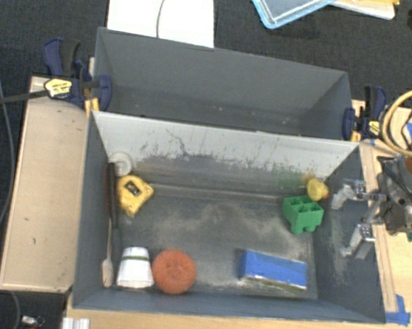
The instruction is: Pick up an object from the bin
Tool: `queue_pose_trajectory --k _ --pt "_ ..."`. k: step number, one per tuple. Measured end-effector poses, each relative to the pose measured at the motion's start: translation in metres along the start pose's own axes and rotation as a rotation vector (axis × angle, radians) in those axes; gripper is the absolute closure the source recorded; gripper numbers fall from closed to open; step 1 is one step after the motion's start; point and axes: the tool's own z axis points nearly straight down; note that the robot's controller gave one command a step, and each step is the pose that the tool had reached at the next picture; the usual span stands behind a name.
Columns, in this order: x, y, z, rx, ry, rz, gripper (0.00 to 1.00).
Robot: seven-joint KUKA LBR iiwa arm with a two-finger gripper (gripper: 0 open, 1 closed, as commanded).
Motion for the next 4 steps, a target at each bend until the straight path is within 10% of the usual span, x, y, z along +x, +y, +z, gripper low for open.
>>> queue_pose_trajectory --k 3,4 --pt "0.028 0.018 0.068 0.006 -0.021 -0.076 0.0" --pt "0.031 0.081 0.086 0.001 -0.01 -0.077 0.0"
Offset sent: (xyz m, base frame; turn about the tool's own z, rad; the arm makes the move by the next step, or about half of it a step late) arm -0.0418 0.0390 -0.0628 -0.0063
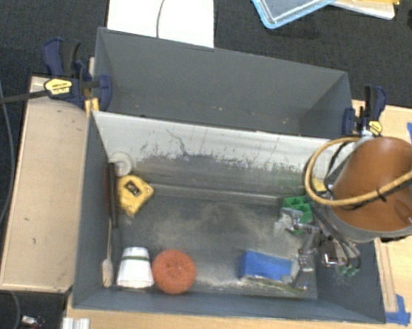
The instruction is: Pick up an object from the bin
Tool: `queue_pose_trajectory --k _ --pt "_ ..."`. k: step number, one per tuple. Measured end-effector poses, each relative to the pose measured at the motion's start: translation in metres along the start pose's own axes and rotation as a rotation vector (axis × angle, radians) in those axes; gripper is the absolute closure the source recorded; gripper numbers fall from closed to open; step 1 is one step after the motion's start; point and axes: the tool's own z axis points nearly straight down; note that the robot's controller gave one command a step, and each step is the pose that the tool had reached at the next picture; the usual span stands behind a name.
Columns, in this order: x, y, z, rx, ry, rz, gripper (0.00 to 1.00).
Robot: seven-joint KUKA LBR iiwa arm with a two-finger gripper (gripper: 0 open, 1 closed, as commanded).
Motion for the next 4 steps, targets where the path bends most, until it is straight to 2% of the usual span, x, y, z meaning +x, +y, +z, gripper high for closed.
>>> queue_pose_trajectory --k 1,2,3,4 --pt "-0.006 0.042 0.005 0.0 0.0 -0.044 0.0" --pt "-0.007 0.039 0.061 0.001 -0.005 -0.293 0.0" --pt "-0.002 0.014 0.084 0.001 -0.005 -0.359 0.0" --pt "0.012 0.017 0.085 -0.003 0.0 -0.015 1.0"
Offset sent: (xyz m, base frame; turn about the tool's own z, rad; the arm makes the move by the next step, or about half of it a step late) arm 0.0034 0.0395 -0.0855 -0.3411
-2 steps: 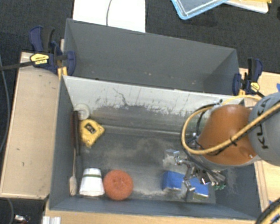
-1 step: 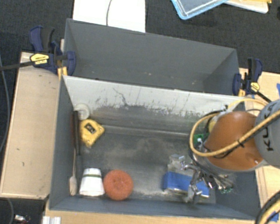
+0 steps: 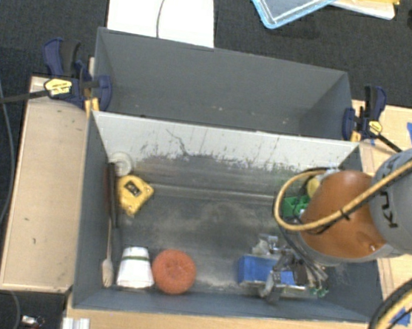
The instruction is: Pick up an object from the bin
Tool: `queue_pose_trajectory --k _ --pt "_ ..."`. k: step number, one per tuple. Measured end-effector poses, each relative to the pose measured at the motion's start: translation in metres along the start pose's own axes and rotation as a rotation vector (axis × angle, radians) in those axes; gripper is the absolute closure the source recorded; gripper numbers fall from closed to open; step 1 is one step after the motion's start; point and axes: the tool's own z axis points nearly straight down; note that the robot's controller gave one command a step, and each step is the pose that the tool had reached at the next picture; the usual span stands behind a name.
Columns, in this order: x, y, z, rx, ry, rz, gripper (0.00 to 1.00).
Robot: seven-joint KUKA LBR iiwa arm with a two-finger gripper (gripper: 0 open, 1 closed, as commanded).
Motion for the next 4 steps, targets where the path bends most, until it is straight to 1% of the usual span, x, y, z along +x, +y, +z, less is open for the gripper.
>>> queue_pose_trajectory --k 1,2,3,4 --pt "0.0 0.0 0.0 0.0 0.0 -0.002 1.0" --pt "0.0 -0.014 0.0 0.0 -0.004 0.008 1.0" --pt "0.0 -0.015 0.0 -0.001 -0.004 0.02 1.0" --pt "-0.003 -0.024 -0.001 0.0 -0.008 0.01 1.0"
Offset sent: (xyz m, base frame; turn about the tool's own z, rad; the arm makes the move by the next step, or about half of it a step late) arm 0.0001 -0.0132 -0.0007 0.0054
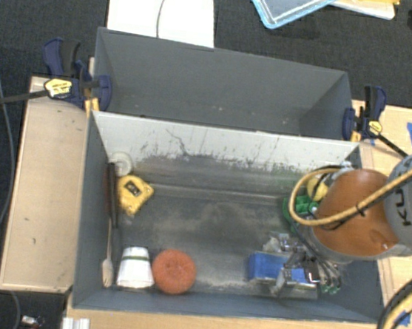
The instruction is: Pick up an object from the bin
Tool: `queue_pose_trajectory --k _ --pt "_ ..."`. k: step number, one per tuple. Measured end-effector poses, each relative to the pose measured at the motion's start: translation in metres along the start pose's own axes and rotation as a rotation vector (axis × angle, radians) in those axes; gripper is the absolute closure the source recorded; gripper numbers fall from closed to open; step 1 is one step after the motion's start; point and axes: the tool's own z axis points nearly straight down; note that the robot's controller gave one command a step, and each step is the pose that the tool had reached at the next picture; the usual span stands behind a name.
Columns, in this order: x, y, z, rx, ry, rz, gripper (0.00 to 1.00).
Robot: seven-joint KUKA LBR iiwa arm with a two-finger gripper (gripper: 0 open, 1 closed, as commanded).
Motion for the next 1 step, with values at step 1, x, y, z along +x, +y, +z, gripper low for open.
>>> queue_pose_trajectory --k 1 --pt "0.0014 0.0071 0.0006 -0.001 0.003 -0.015 1.0"
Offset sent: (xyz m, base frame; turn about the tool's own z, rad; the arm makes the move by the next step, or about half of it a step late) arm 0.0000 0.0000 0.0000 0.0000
